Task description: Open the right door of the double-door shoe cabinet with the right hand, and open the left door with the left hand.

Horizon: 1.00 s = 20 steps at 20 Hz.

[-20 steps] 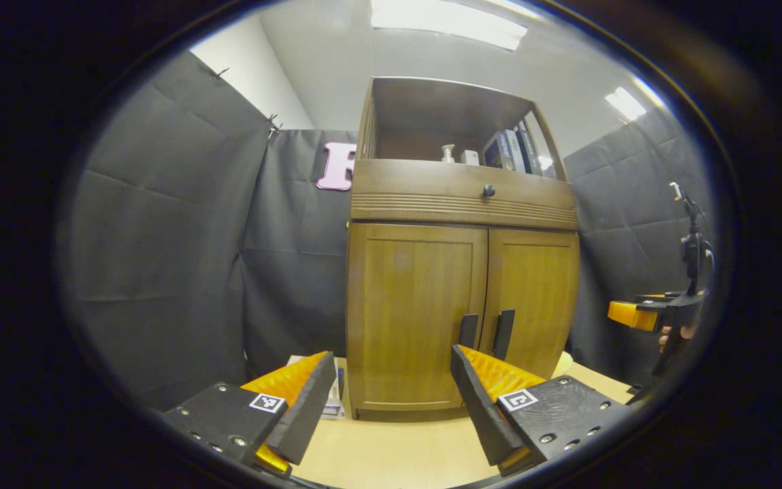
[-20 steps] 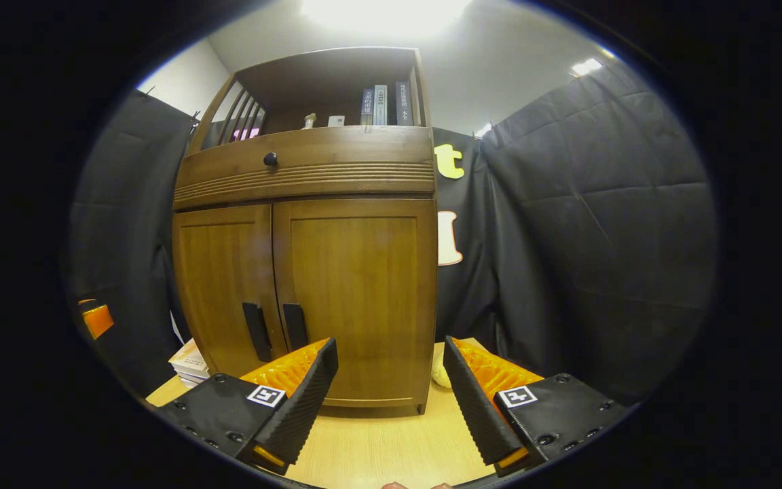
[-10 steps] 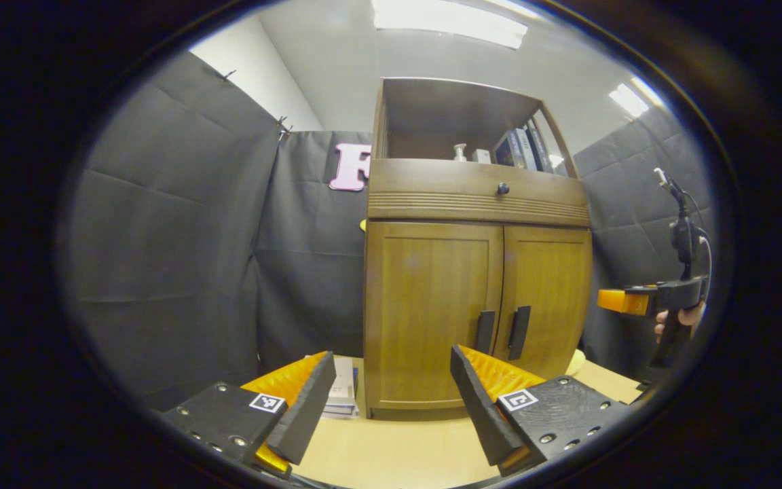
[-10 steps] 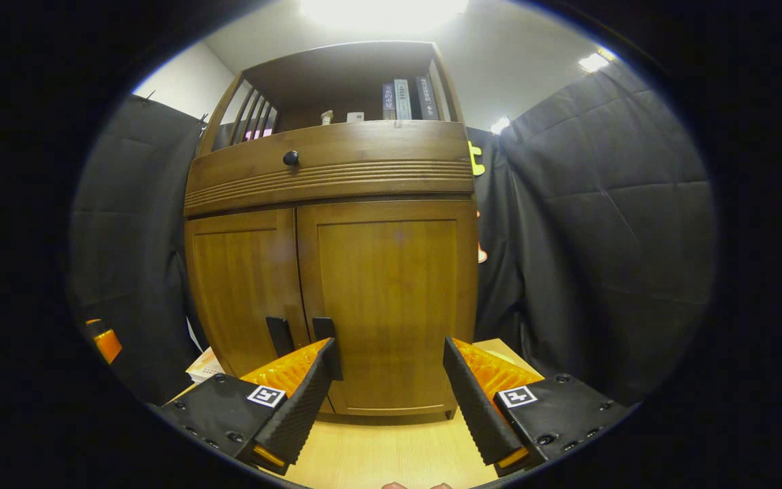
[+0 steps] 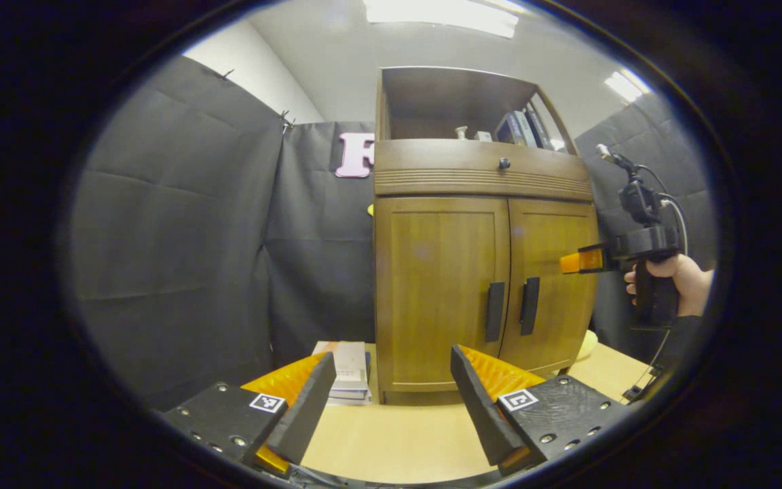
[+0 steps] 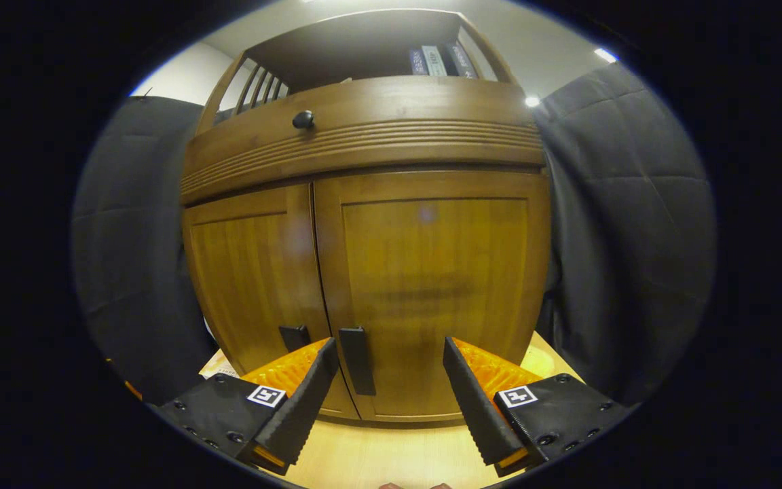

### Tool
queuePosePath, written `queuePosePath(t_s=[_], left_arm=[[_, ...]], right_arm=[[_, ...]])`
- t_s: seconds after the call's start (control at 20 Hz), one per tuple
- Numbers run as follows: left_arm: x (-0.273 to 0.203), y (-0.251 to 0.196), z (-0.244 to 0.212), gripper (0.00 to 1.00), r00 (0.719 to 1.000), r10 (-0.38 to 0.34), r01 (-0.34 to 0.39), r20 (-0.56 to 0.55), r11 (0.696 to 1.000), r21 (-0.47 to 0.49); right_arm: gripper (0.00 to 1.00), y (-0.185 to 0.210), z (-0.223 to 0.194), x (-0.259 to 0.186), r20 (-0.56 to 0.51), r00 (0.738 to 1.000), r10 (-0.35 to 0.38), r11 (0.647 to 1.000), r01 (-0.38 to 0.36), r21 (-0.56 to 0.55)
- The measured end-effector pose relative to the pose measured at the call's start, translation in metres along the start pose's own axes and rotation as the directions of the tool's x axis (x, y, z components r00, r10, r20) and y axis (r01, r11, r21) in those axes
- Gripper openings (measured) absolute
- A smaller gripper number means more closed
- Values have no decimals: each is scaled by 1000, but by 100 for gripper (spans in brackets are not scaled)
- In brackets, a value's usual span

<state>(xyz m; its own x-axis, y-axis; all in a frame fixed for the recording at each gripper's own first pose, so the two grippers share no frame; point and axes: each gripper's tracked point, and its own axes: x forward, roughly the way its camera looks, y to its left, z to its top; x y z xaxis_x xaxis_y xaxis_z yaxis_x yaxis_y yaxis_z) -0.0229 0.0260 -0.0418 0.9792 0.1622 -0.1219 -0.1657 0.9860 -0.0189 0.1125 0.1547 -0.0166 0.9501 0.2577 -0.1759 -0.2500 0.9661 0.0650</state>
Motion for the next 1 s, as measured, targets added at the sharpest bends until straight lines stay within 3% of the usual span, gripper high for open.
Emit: queuePosePath(t_s=[0.55, 0.8, 0.85, 1.0], left_arm=[[-9, 12, -32, 99, 994, 58, -62, -93, 997, -40], [-8, 17, -38, 98, 990, 51, -51, -133, 999, 4], [-10, 15, -40, 99, 990, 41, -41, -135, 999, 1], [-8, 10, -37, 99, 990, 26, -27, -139, 1000, -3]], right_arm=[[96, 28, -30, 57, -84, 996, -7, 997, 0, -78], [96, 28, -43, 80, -79, 996, -46, 992, 36, -121], [94, 28, -46, 83, -79, 996, -51, 991, 40, -127], [72, 32, -43, 92, -64, 996, -56, 992, 48, -121]])
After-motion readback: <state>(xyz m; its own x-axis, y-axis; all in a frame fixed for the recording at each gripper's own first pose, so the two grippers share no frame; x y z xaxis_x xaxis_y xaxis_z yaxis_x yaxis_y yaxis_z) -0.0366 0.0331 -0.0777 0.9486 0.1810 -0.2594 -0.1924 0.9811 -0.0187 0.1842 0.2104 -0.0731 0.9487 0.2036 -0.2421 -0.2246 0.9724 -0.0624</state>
